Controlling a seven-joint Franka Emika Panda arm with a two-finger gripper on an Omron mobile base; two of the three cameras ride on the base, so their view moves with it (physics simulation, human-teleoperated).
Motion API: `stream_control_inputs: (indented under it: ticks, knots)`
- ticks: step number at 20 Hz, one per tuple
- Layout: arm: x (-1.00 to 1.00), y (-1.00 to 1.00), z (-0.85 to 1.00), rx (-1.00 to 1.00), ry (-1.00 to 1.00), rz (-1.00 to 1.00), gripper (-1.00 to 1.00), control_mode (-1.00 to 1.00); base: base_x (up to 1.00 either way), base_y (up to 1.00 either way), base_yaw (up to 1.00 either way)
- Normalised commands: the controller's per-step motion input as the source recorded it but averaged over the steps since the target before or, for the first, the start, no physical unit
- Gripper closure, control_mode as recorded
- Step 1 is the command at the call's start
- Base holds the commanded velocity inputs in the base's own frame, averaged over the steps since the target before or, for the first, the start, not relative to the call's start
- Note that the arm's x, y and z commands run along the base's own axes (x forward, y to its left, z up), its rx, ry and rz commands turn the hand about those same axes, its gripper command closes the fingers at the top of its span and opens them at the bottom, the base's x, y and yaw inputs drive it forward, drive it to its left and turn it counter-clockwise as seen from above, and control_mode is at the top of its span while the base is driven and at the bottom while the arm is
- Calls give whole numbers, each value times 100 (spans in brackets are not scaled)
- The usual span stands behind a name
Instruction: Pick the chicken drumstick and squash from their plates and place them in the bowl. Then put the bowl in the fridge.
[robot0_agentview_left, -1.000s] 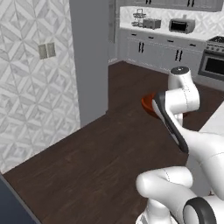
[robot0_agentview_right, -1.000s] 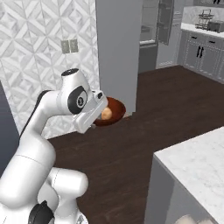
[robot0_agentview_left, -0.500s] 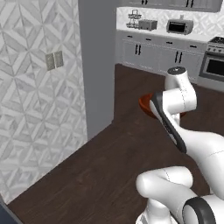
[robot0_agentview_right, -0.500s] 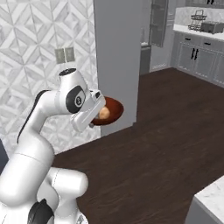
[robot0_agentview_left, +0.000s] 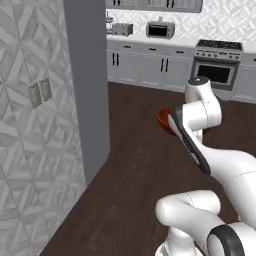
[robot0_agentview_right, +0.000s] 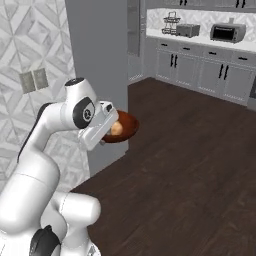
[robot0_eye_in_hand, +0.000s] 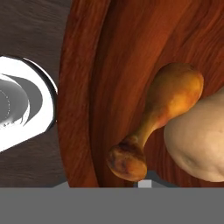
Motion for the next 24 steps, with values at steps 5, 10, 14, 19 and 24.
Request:
stream_control_inputs:
  ticks: [5,10,14,19,24]
  knots:
    - [0,0,0,0,0,0,100,100,100,-4,-19]
    - [0,0,0,0,0,0,100,100,100,-43,0]
    - [0,0,0,0,0,0,100,100,100,-52,2]
    - [0,0,0,0,0,0,100,100,100,-29,1]
    - [0,0,0,0,0,0,100,100,100,0,0]
